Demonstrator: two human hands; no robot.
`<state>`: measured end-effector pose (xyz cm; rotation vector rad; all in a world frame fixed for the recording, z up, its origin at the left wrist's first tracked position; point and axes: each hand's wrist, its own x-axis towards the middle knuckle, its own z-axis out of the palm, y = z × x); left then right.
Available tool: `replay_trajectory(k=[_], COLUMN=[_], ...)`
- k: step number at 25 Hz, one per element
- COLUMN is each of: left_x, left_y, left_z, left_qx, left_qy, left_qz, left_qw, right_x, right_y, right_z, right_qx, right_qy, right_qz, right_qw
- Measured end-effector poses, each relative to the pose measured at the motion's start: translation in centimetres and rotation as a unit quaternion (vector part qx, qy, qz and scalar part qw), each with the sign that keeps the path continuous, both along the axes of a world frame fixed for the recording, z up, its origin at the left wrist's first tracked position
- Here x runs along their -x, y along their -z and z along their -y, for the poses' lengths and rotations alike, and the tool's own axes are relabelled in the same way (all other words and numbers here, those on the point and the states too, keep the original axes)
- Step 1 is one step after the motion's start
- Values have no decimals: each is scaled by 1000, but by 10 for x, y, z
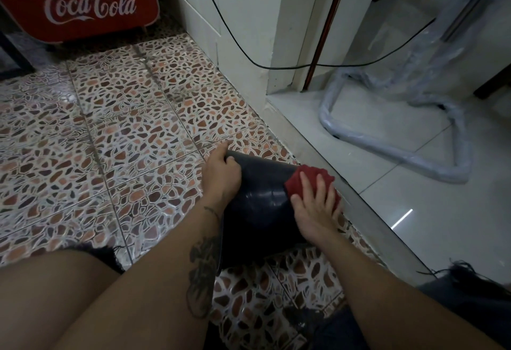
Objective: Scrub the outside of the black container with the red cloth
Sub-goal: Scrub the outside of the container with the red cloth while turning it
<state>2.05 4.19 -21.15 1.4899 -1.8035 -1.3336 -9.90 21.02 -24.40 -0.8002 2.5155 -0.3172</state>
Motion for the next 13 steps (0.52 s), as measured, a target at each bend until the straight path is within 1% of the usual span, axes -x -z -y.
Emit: replay_trajectory(k=[2, 3, 4, 6, 8, 9, 11, 13], left_x=[2, 2, 2, -1, 0, 3, 4, -6], left_y=[1, 1, 2, 7, 10, 9, 0, -7], left_z=[-3, -2, -1, 2, 5, 6, 0, -16], left_qx=[5, 10, 13, 15, 12, 14, 48, 124], left_qy=[-15, -18, -18, -8, 16, 22, 0, 5], left_qz=[-6, -4, -2, 12, 21, 16, 3, 3], left_qw=[1000, 1000, 1000, 1000, 1000, 1000, 999, 992], right_x=[4, -2, -12, -38, -54, -53, -41, -25], right_y=[-9, -15, -20, -22, -20, -19, -20, -22], right_z=[21, 33, 41, 40, 21, 13, 11, 19], right_qx=[-19, -16, 0, 62, 92, 85, 56, 28], right_qy=[24, 2, -43, -152, -209, -212, -190, -138], right_qz=[34, 32, 14, -31, -48, -50, -35, -4], right_qw=[999, 999, 999, 986, 972, 972, 980, 990])
